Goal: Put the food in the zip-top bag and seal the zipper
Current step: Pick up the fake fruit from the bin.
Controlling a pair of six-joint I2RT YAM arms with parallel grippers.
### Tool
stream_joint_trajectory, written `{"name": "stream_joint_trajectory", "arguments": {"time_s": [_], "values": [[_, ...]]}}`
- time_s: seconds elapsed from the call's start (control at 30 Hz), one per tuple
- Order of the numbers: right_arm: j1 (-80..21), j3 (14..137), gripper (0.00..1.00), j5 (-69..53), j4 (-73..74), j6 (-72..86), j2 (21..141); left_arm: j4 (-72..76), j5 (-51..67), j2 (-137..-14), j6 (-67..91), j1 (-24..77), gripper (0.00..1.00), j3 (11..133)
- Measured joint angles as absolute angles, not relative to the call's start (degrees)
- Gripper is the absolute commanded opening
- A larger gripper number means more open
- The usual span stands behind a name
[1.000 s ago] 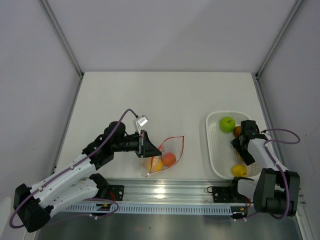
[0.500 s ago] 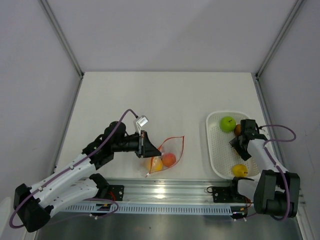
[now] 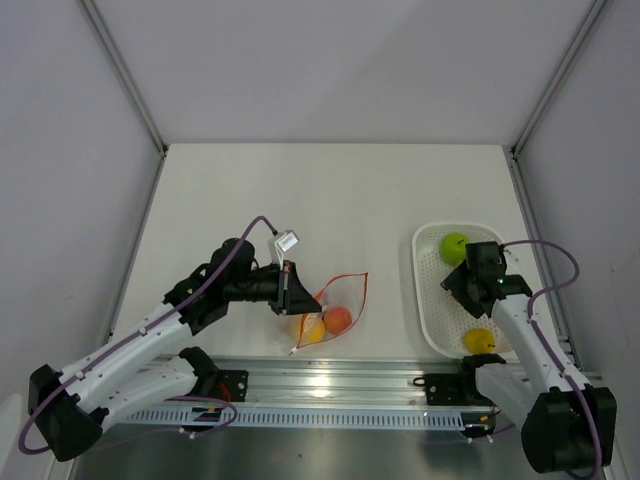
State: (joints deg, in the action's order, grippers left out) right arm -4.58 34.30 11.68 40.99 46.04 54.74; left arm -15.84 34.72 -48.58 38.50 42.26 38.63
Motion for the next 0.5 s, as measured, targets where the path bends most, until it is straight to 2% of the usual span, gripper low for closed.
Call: {"name": "stream_joint_trajectory", "arguments": {"time_s": [0.27, 0.5], "values": [[-19.5, 39.9, 0.00, 11.0, 43.3, 45.4, 52.1, -18.7, 34.6, -49.5, 37.9, 42.1, 0.01, 40.4], [-30.7, 44.1, 0.00, 12.8, 46.2, 44.7, 52.1, -20.3, 33.4, -51.1, 37.9, 41.9, 0.01, 41.5]]}}
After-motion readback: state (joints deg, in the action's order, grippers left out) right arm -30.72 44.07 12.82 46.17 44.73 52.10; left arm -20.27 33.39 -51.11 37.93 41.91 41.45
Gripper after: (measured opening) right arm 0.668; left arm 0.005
